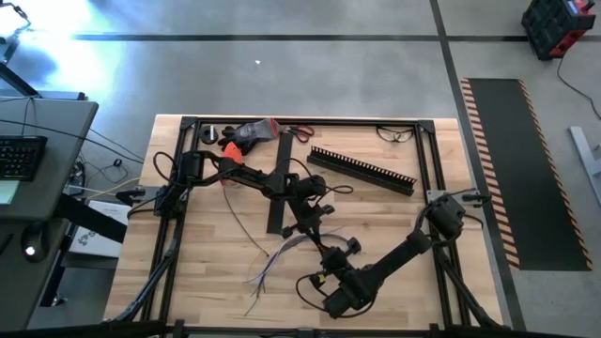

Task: Ziptie cables
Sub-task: Wrap the black zip tie on the cables

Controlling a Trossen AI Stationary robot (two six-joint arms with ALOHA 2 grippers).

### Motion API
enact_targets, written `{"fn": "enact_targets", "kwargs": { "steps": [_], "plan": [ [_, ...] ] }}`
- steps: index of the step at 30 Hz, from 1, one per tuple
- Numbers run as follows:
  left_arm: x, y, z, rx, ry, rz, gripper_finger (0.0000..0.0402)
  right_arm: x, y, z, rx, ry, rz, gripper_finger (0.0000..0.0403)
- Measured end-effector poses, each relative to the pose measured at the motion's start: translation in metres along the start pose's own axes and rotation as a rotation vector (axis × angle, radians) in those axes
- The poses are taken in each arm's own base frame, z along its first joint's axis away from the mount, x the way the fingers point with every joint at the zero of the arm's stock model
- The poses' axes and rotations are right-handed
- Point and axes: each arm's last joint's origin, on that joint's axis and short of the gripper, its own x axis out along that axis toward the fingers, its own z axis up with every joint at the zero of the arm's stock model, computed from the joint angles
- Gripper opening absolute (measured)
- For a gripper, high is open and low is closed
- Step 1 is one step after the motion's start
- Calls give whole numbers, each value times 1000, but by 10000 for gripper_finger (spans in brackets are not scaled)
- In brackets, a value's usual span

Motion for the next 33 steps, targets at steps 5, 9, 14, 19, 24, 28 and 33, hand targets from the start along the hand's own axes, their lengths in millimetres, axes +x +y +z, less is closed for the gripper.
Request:
{"fn": "enact_targets", "kwargs": {
  "steps": [5, 9, 14, 19, 24, 28, 33],
  "plan": [
    [-1, 1, -1, -5, 2, 2, 5, -2, 1, -1, 26, 17, 10, 2],
    [-5, 2, -3, -14, -3, 1, 5, -9, 3, -6, 62, 30, 37, 1],
    [-9, 4, -6, -29, 4, 8, 5, -24, 6, -14, 119, 32, 77, 1],
    [-9, 4, -6, -34, 11, 10, 5, -37, 7, -23, 148, 51, 110, 1],
    [-9, 4, -7, -36, 15, 14, 5, -48, 5, -31, 166, 118, 126, 1],
    [-10, 4, -7, -36, 17, 18, 5, -59, -1, -23, 111, 193, 50, 0],
    [-8, 4, -6, -35, 30, 28, 5, -78, -15, 16, 41, 454, -211, 4]
  ]
}}
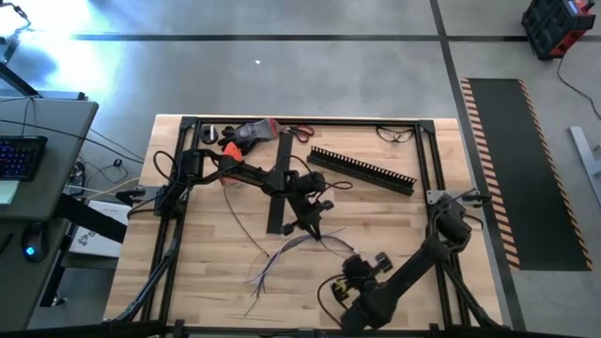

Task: Ziptie cables
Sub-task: Wrap the black zip tie on the cables

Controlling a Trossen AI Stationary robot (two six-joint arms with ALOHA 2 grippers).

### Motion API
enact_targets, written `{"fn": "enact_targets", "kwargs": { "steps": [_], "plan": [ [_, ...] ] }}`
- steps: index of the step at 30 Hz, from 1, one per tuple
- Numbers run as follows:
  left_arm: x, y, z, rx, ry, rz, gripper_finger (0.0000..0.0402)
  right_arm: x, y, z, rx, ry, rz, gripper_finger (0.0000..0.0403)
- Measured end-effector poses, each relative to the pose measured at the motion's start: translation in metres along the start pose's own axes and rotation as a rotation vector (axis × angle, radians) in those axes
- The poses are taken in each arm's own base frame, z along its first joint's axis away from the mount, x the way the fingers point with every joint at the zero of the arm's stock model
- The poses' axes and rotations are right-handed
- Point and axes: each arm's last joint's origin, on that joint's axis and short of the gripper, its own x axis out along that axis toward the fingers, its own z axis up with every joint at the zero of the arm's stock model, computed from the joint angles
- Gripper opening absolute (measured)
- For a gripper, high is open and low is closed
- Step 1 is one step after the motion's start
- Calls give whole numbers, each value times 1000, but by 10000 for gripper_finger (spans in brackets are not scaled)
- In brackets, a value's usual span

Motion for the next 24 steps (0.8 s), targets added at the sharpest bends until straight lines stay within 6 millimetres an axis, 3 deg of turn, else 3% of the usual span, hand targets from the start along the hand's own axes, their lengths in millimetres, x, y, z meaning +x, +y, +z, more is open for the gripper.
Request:
{"fn": "enact_targets", "kwargs": {
  "steps": [3, 7, 11, 14, 17, 21, 24],
  "plan": [
    [1, -1, 1, 1, 1, -4, 5, -20, -3, 14, -90, 109, -48, 28],
    [3, -2, 2, 3, 2, -8, 5, -39, 5, 24, -130, 133, 55, 84],
    [5, -4, 3, 6, 2, -13, 5, -45, 23, 34, -52, -150, 251, 143],
    [5, -4, 3, 7, 2, -14, 5, -30, 28, 38, -11, -279, 254, 178],
    [6, -4, 3, 8, 2, -15, 5, 1, 31, 32, 14, -293, 240, 199],
    [6, -4, 3, 8, 3, -14, 5, 43, 31, 19, 10, -284, 230, 207],
    [6, -4, 3, 5, 5, -16, 5, 62, 29, 16, 24, -333, 222, 201]
  ]
}}
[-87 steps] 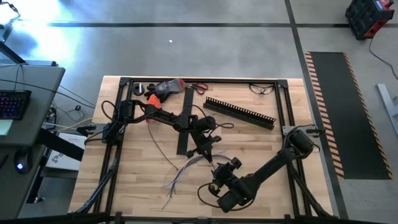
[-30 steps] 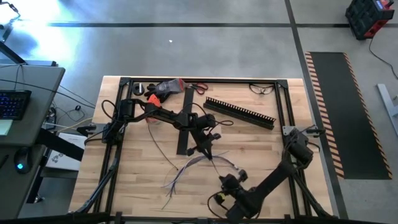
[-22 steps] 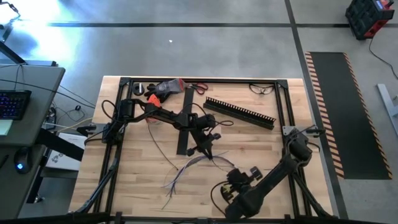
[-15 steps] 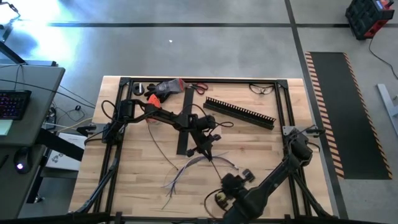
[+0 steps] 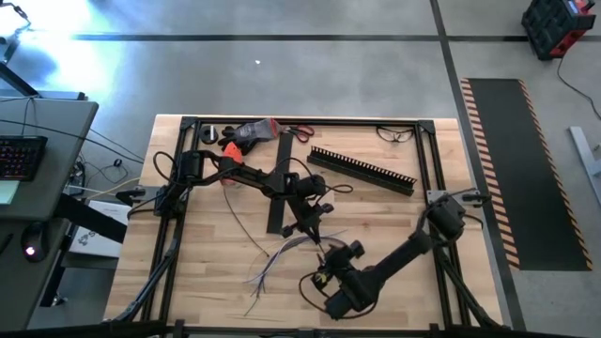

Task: Ziptie cables
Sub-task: Wrap the black zip tie on the cables

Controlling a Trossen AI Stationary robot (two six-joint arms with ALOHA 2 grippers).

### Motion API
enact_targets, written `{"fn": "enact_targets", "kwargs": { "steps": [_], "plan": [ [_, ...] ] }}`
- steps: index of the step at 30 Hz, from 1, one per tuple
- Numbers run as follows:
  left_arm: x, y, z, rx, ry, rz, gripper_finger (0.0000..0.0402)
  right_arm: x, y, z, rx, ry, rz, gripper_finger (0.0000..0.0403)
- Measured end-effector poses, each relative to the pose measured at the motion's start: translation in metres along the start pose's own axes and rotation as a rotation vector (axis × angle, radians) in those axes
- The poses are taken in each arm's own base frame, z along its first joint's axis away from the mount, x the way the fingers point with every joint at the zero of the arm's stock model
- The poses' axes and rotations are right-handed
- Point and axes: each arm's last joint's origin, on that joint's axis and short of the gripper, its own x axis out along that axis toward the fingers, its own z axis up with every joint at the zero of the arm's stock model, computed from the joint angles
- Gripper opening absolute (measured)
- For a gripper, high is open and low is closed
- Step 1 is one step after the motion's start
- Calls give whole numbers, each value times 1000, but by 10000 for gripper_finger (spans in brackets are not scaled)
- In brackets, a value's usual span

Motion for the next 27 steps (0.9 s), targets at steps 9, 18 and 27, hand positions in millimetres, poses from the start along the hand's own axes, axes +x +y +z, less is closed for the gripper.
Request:
{"fn": "enact_targets", "kwargs": {
  "steps": [9, 18, 27],
  "plan": [
    [-1, 0, -1, -2, 2, 3, 5, 9, -6, 0, -16, -95, -30, 159],
    [-1, 1, -1, 1, 2, 3, 5, 10, -6, 1, -10, -94, -30, 104],
    [-1, 1, -2, -6, 26, 22, 5, 9, -3, -1, -66, -39, -11, 5]
  ]
}}
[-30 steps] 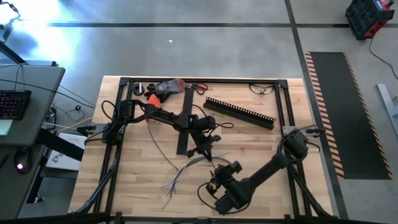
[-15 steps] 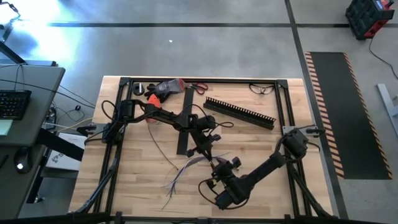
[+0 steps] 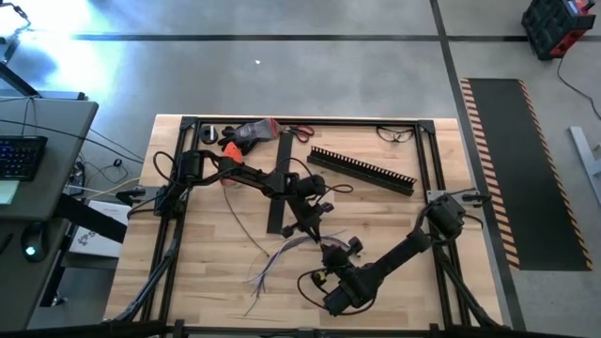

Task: Ziptie cables
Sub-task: Wrap the black zip tie on the cables

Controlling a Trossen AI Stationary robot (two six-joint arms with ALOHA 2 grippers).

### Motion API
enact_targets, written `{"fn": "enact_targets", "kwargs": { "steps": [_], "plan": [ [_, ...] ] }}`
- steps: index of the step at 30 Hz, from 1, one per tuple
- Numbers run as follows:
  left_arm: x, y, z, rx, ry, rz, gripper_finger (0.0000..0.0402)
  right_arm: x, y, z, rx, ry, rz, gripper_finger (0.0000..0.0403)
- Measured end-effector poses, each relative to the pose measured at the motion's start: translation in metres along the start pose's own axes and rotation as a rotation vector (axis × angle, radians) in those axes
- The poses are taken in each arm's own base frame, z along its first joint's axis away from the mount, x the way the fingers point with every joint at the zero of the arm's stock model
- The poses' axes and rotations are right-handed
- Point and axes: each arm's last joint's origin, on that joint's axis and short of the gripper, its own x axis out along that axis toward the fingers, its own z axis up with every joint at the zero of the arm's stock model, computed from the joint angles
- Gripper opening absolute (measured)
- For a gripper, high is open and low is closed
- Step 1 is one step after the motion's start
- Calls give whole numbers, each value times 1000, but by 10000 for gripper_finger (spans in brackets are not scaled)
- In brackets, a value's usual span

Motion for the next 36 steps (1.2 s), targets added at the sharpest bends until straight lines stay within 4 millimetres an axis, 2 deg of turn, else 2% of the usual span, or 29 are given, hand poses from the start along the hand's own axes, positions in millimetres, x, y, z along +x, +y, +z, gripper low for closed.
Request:
{"fn": "enact_targets", "kwargs": {
  "steps": [3, 21, 26, 29, 33, 36],
  "plan": [
    [0, 0, -1, -7, 7, 0, 5, -5, 1, -4, -4, 20, 14, 2],
    [0, 0, -1, -10, 7, 0, 5, -64, -3, -51, 167, 196, 98, 0],
    [-1, 0, -2, -15, 11, 1, 5, -79, -6, -64, 207, 313, 97, 1],
    [-1, 0, -3, -21, 19, 2, 5, -88, -9, -72, 213, 381, 89, 1],
    [-1, 0, -3, -19, 22, 5, 5, -100, -17, -80, 255, 383, 48, 1],
    [-1, 0, -2, -13, 18, 9, 5, -110, -23, -76, 228, 419, -42, 1]
  ]
}}
